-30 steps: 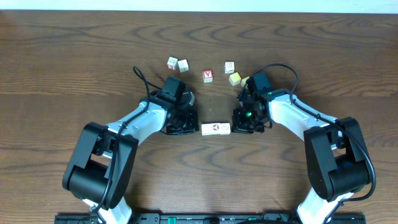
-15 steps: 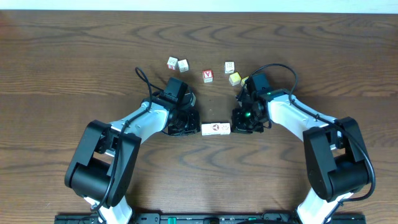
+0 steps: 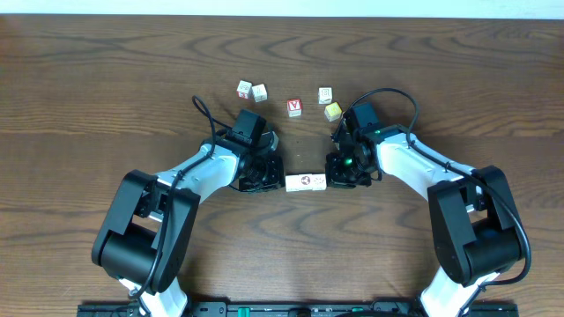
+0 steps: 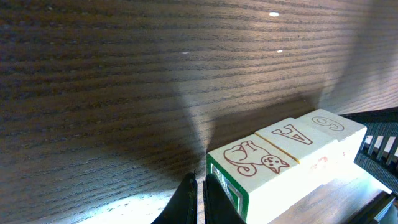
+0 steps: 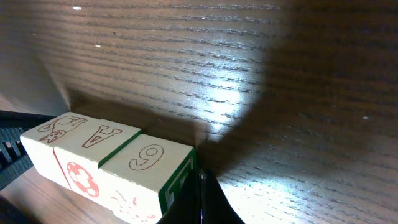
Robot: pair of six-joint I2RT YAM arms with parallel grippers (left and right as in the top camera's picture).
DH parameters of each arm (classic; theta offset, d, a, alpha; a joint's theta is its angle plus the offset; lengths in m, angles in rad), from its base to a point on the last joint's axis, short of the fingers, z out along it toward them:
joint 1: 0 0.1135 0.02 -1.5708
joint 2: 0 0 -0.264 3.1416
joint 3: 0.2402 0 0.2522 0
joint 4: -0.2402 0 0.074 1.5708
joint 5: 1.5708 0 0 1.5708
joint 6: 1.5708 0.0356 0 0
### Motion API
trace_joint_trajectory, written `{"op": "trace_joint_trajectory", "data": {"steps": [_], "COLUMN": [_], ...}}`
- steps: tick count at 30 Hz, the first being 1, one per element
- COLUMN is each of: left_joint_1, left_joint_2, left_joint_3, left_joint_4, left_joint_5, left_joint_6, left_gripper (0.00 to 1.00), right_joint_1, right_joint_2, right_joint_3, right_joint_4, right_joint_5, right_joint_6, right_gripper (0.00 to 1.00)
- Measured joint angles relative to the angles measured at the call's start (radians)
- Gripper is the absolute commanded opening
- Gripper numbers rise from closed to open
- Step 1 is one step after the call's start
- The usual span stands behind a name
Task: Lift 3 blocks
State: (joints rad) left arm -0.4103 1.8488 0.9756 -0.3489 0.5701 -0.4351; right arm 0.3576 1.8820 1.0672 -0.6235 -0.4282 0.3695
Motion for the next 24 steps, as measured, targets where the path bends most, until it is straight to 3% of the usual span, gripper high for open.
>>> {"op": "trace_joint_trajectory", "data": {"steps": [24], "left_joint_1": [-0.033], "left_joint_2": [0.0], "left_joint_3": [-0.001], "left_joint_4": [0.012], "left_joint_5": [-0.039], "left_joint_6": [-0.018], "left_gripper": [0.07], "right_joint_1": [0.064], "right_joint_2": [0.0], "right_joint_3": [0.075], "right_joint_4": [-0.064], "right_joint_5": [0.14], "right_joint_6": [-0.015], "right_gripper": [0.01]}}
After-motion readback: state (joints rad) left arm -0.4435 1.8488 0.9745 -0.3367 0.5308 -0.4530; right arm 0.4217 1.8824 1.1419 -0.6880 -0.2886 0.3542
